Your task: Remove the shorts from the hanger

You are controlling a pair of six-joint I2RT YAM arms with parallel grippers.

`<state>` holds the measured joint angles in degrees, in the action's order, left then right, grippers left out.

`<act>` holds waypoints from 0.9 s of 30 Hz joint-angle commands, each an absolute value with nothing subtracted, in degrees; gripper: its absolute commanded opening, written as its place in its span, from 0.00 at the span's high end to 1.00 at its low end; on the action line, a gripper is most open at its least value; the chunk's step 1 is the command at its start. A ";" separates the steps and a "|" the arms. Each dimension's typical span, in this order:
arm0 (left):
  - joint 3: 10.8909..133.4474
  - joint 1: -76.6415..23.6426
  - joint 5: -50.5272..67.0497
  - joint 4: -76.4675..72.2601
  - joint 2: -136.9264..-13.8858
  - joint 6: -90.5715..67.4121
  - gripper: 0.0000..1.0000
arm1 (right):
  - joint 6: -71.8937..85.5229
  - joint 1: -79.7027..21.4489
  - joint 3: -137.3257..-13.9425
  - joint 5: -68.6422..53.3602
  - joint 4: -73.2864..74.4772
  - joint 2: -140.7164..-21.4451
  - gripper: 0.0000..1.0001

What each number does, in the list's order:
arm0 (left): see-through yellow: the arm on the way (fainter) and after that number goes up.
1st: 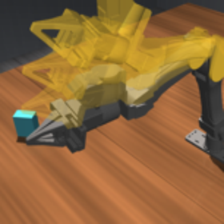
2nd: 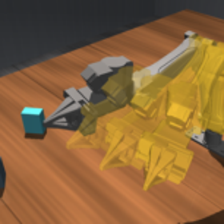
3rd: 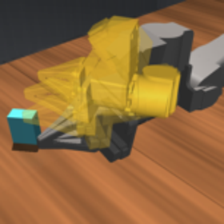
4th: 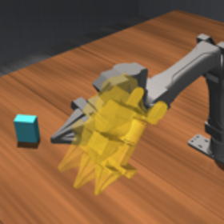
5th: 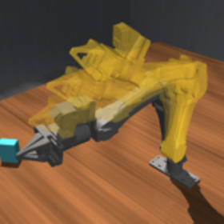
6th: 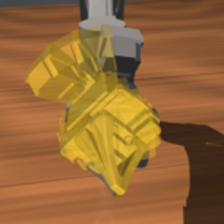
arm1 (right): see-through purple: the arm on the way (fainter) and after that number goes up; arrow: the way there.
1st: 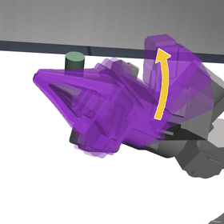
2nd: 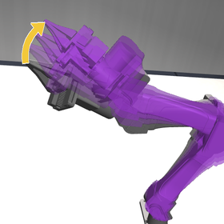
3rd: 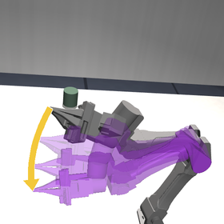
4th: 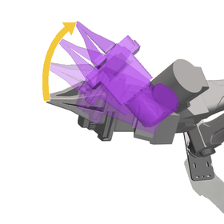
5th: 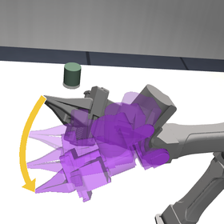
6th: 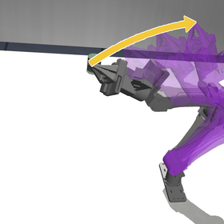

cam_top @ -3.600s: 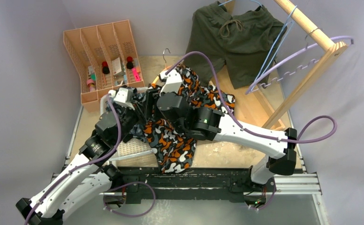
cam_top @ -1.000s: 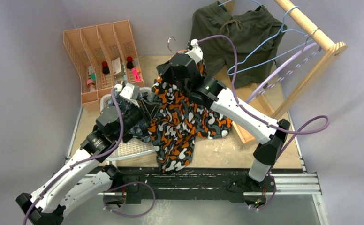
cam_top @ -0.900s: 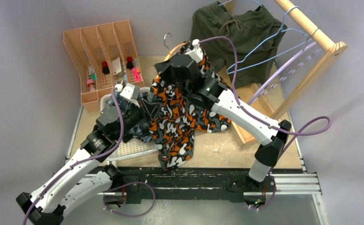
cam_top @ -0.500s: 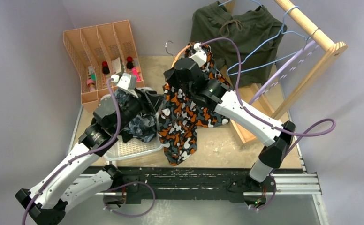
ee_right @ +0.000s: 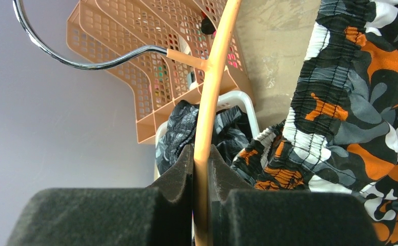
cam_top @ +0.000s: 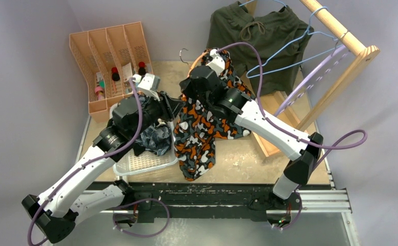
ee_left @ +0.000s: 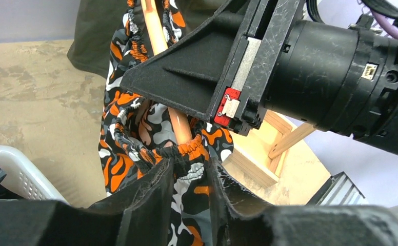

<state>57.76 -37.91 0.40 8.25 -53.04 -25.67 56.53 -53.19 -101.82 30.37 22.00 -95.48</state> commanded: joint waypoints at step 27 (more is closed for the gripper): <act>59.63 -37.67 8.55 15.15 -52.33 -24.67 1.00 | 50.49 -53.17 -105.12 36.39 18.87 -92.02 1.00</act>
<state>59.31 -37.52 5.15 11.97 -54.92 -26.24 53.17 -52.95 -101.67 30.89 23.57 -95.26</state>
